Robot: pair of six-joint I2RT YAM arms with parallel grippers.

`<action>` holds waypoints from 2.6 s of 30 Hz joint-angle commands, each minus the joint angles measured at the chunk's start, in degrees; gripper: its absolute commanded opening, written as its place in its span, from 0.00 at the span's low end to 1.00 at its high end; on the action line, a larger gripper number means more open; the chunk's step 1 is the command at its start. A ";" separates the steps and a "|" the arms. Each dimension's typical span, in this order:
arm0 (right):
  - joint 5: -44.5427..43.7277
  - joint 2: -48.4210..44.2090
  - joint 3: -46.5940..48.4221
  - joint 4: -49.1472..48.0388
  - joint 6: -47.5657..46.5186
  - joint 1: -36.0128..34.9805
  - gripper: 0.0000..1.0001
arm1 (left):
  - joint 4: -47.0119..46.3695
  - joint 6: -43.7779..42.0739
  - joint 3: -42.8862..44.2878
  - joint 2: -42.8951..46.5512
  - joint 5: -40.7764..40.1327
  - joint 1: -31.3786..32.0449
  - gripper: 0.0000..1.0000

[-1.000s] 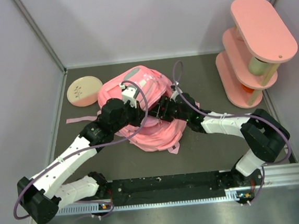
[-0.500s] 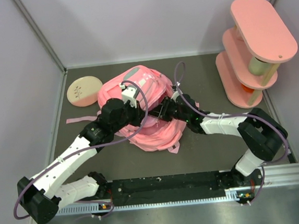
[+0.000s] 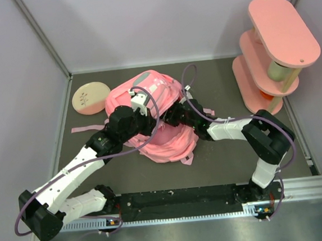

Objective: Pack the student bag
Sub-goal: Place the stationery in the student bag, then adjust the student bag at the center of the board.

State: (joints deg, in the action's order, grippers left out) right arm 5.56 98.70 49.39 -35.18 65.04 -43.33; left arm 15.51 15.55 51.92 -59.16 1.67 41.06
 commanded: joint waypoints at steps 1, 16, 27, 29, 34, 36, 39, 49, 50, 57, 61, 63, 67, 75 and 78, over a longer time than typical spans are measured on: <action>-1.52 -2.89 1.25 -0.87 -3.42 -0.35 0.54 | -7.69 1.59 0.90 1.24 1.32 0.43 0.00; -4.68 -18.69 -7.28 13.56 -11.07 -0.35 0.75 | -7.42 1.59 0.55 0.97 0.44 0.43 0.00; -26.99 -49.80 -15.98 41.67 -10.55 -0.26 0.80 | -4.77 2.47 -0.23 1.76 5.53 0.25 0.73; -28.84 -56.81 -18.62 44.57 -10.46 -0.35 0.81 | -5.93 2.29 -1.03 4.39 6.15 0.34 0.80; -25.87 -63.62 -20.38 45.64 -13.00 -0.26 0.83 | -3.30 5.00 -2.69 10.28 -5.06 0.25 0.98; -22.89 -61.71 -18.37 46.95 -14.32 -0.26 0.83 | -0.32 8.17 -3.93 11.34 -13.34 -0.19 0.99; -18.84 -56.97 -15.30 47.92 -15.73 -0.61 0.83 | 4.17 13.27 -6.47 11.26 -16.61 -3.08 0.99; -14.10 -48.69 -19.93 41.09 -11.96 -5.45 0.82 | 2.60 22.41 -21.05 16.78 -10.02 -11.61 0.98; -12.78 -47.99 -21.33 36.46 -9.95 -5.53 0.81 | 2.25 23.11 -22.03 17.66 -10.02 -11.70 0.98; -15.67 -39.22 -22.58 27.81 -7.56 -5.62 0.78 | -2.49 25.32 -29.94 24.34 -8.26 -12.14 0.98; -13.74 -33.23 -19.42 23.14 -9.31 -5.62 0.78 | -4.17 25.67 -31.27 25.05 -8.26 -12.14 0.98; -14.09 -30.16 -18.10 22.44 -9.49 -5.54 0.78 | -4.70 25.49 -31.53 25.05 -8.53 -12.23 0.98; -18.55 -27.60 -17.48 23.84 -9.84 -5.54 0.60 | -7.06 24.71 -32.23 24.70 -9.58 -12.23 0.99; -17.34 -30.40 -19.67 28.85 -16.34 4.21 0.02 | -9.97 24.97 -32.85 24.88 -8.71 -12.32 0.98; -16.03 -32.16 -20.12 29.38 -19.32 9.04 0.02 | -10.50 25.32 -33.37 25.67 -7.91 -12.32 0.98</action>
State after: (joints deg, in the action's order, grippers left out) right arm -9.13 69.78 29.15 -5.85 51.05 -39.92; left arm 9.08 40.60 19.59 -34.59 -6.85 29.02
